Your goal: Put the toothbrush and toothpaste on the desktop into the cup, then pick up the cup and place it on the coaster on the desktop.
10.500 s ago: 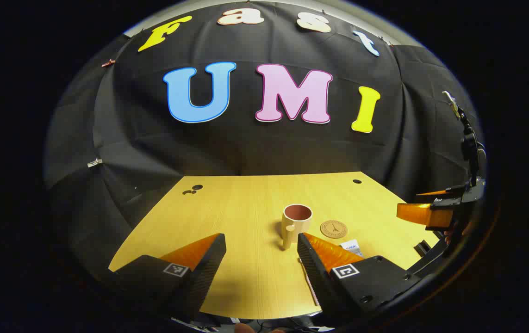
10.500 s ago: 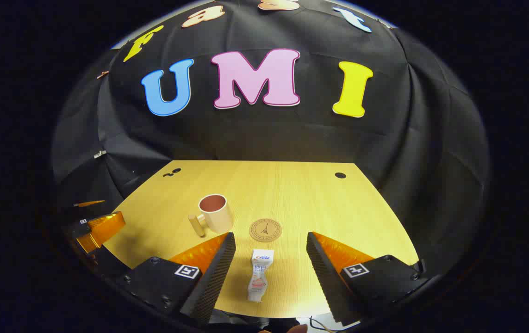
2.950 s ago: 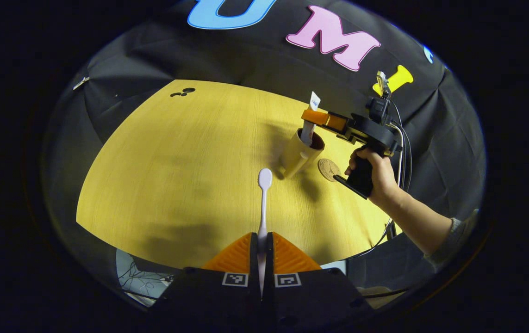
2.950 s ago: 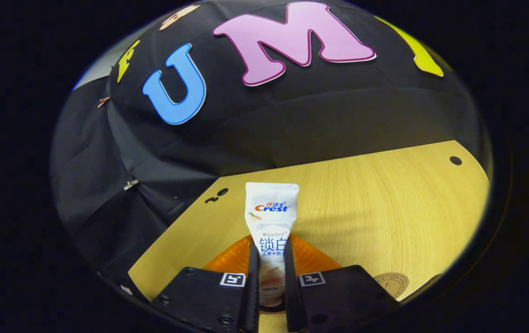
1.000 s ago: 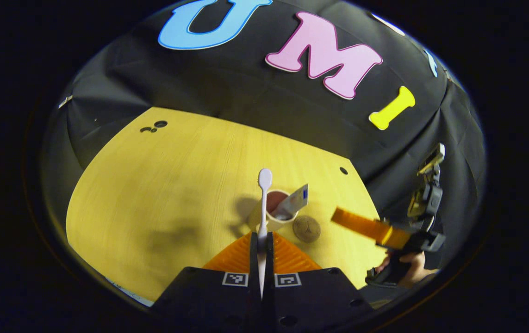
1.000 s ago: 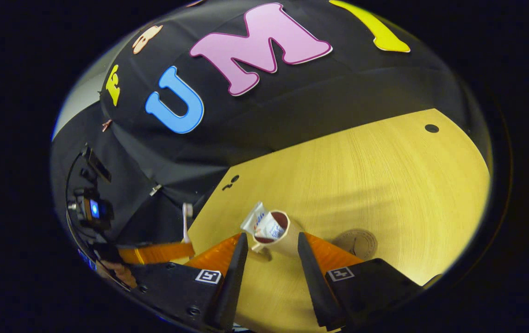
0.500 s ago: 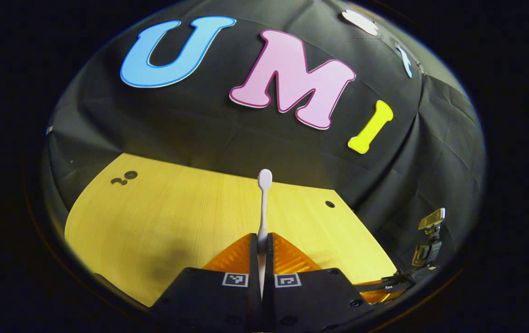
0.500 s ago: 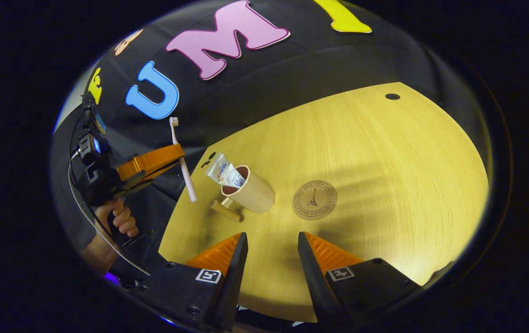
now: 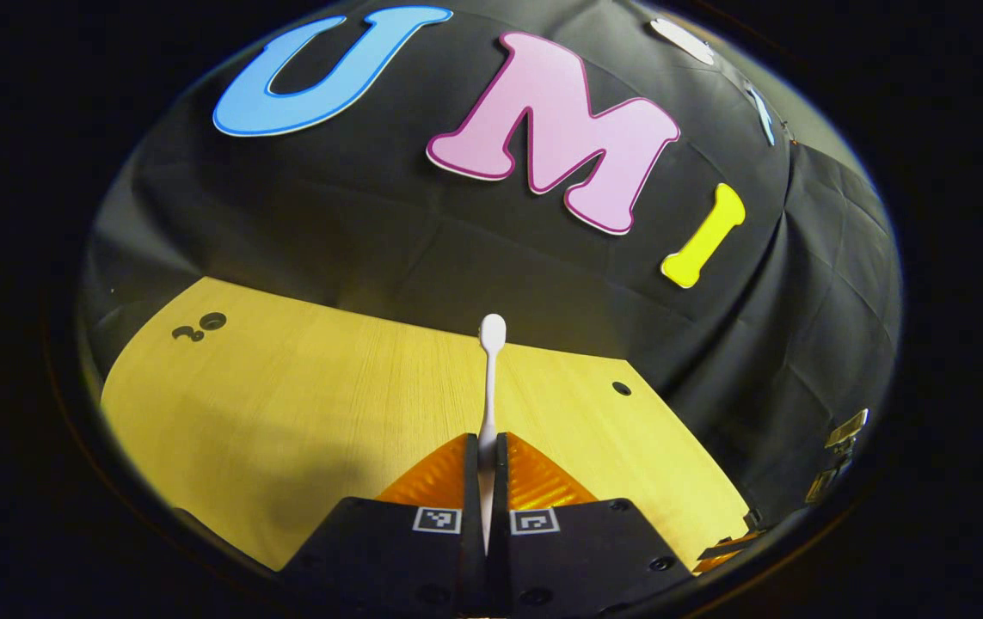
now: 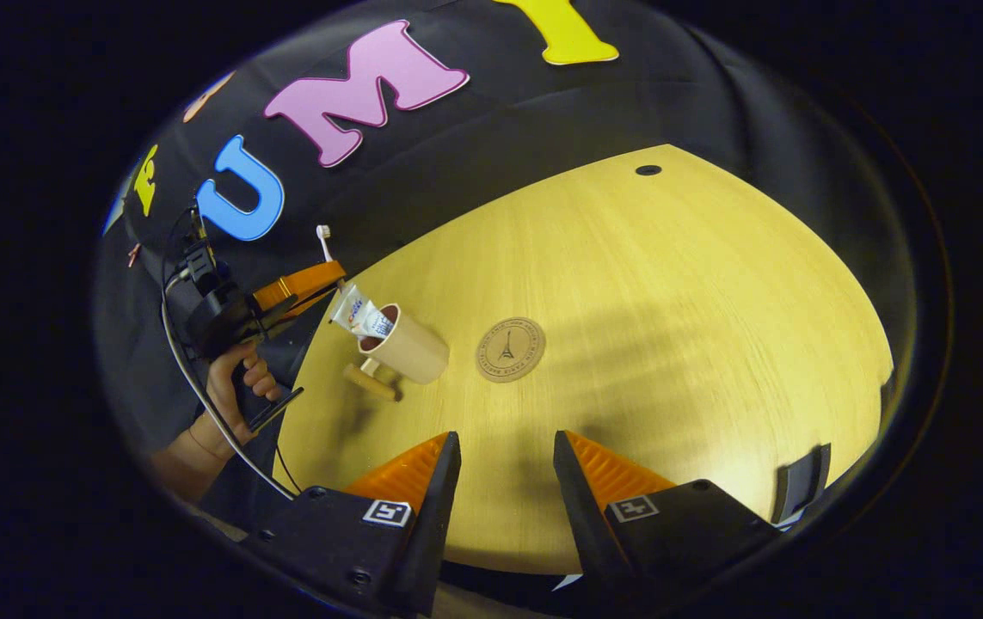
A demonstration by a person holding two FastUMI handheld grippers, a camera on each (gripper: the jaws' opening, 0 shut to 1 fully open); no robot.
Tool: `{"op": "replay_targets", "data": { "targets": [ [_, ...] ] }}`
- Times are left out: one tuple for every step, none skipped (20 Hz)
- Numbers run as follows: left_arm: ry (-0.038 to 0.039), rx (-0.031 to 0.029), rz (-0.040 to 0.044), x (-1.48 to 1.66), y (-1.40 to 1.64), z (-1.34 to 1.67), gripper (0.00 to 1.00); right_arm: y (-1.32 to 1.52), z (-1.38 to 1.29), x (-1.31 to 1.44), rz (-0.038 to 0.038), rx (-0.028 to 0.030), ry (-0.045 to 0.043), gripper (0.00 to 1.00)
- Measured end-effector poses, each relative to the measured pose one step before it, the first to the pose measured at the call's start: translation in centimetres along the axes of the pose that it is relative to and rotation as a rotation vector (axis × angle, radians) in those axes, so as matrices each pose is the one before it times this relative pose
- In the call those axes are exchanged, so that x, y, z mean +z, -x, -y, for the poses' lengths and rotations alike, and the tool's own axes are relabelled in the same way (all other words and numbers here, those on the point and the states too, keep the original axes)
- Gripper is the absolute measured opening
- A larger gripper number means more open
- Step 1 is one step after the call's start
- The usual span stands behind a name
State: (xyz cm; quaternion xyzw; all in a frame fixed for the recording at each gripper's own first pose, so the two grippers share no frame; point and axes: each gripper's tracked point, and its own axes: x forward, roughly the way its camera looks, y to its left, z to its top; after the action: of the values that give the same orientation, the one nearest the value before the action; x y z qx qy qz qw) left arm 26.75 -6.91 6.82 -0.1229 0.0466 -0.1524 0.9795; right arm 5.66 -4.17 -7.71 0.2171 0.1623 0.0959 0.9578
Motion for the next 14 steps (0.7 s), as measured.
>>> {"op": "replay_targets", "data": {
  "targets": [
    [-0.0032,-0.00005,-0.00748,-0.42,-0.429,-0.084,0.06,0.373,0.532,-0.071,0.00845,-0.01428,-0.01452,0.68],
    [-0.0012,-0.00606,-0.00929,-0.321,-0.303,0.004,0.06,0.196,0.395,-0.092,0.00793,-0.01252,-0.01279,0.68],
    [0.00082,-0.01196,-0.01268,-0.474,-0.233,0.232,0.06,0.205,0.34,-0.027,0.00693,-0.01199,-0.01185,0.68],
    [0.00022,-0.0155,-0.01565,-0.459,-0.192,0.282,0.06,0.196,0.224,-0.17,0.00625,-0.01034,-0.00833,0.68],
    [-0.00358,-0.0089,-0.01083,-0.467,-0.096,0.101,0.08,0.084,0.015,-0.182,0.00258,-0.00801,-0.00606,0.68],
    [-0.00303,-0.00436,-0.00531,-0.215,-0.037,0.04,0.09,0.014,-0.047,-0.257,0.00168,-0.00378,-0.00501,0.68],
    [-0.00186,-0.00592,-0.00524,-0.235,-0.095,0.099,0.11,0.036,-0.025,-0.217,-0.0012,-0.00195,-0.00471,0.68],
    [-0.00121,-0.00031,-0.00544,-0.16,0.016,0.008,0.12,0.154,0.01,-0.328,-0.00237,-0.00098,-0.00346,0.68],
    [-0.00271,0.00356,-0.00507,-0.259,-0.022,-0.068,0.12,0.13,-0.039,-0.175,-0.00072,-0.00073,-0.00075,0.68],
    [-0.002,-0.00273,-0.00672,-0.1,-0.096,0.029,0.13,0.12,-0.112,-0.205,-0.00124,0.0015,0.00102,0.68],
    [-0.00282,0.00192,-0.00422,-0.164,0.08,-0.056,0.2,0.063,-0.138,-0.129,0.00009,0.00161,0.00122,0.68],
    [-0.00486,0.00134,-0.00445,-0.151,0.083,-0.04,0.23,0.066,-0.087,-0.087,0.00082,0.00131,0.00006,0.68],
    [-0.00512,0.00163,-0.0051,-0.161,0.044,0.019,0.29,0.036,-0.04,-0.115,-0.00018,0.00139,-0.00152,0.68],
    [-0.00548,-0.00099,-0.00331,-0.042,0.096,0.166,0.3,0.12,0.017,-0.078,0.0003,0.00061,-0.00382,0.68]
  ]
}}
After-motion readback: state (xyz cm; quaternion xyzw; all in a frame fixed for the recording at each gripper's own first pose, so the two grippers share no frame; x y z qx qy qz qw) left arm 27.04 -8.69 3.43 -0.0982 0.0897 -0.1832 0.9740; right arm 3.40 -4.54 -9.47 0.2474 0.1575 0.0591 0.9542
